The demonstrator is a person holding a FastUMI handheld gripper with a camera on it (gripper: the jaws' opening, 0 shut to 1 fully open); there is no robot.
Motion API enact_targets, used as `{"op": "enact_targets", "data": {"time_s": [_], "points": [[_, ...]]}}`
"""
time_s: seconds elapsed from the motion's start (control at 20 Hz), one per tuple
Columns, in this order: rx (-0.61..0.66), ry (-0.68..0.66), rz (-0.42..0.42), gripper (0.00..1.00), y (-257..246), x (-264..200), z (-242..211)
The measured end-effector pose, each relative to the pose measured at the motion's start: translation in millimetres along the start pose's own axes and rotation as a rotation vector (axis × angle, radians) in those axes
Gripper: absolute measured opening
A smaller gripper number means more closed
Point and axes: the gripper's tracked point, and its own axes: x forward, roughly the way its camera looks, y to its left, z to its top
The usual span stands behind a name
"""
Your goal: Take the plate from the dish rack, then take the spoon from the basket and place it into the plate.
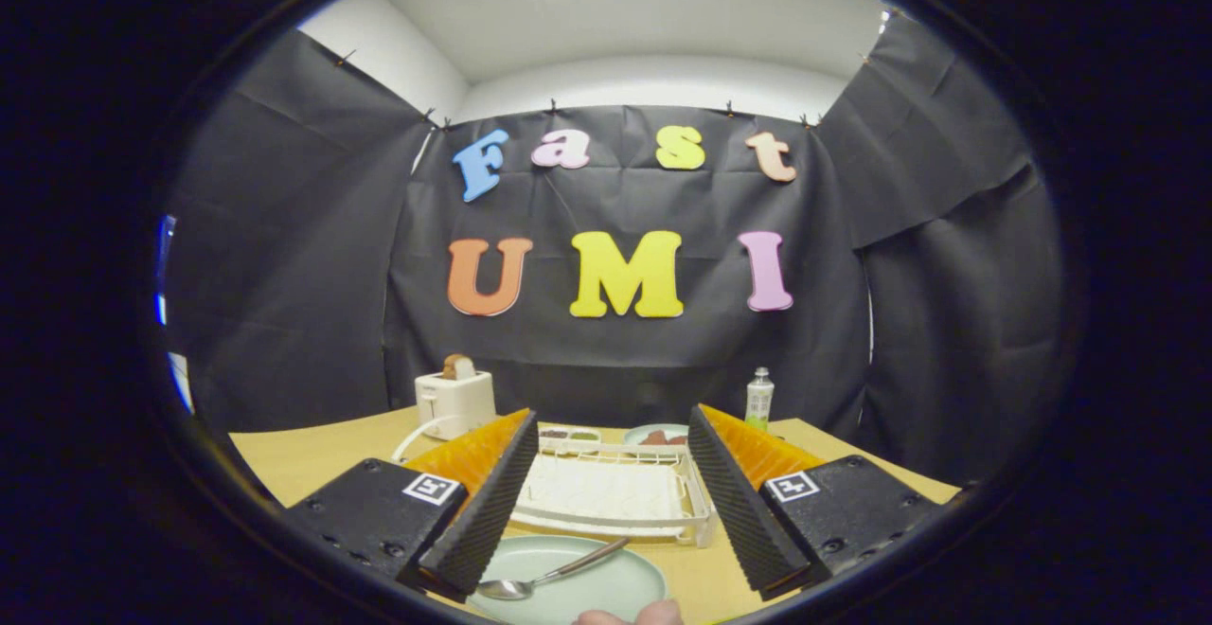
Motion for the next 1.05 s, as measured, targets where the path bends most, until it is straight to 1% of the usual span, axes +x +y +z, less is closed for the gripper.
{"op": "enact_targets", "data": {"time_s": [0.1, 0.25, 0.4, 0.5, 0.6, 0.75, 0.9, 1.05], "points": [[0.034, -0.015, 0.009, 1.0, 3.2, -4.5, 2.3], [0.066, -0.04, -0.013, 1.0, -3.1, -7.5, 1.3], [0.13, -0.06, -0.003, 1.0, -0.3, -10.9, 0.3], [0.153, -0.078, -0.008, 1.0, -2.5, -11.1, 0.0], [0.174, -0.07, 0.005, 1.0, 3.2, -8.0, -5.8], [0.172, -0.047, 0.03, 1.0, 14.1, -5.5, -12.2], [0.149, -0.069, 0.032, 1.0, 19.2, -3.8, -7.7], [0.154, -0.064, 0.05, 1.0, 28.5, -2.7, -11.4]]}}
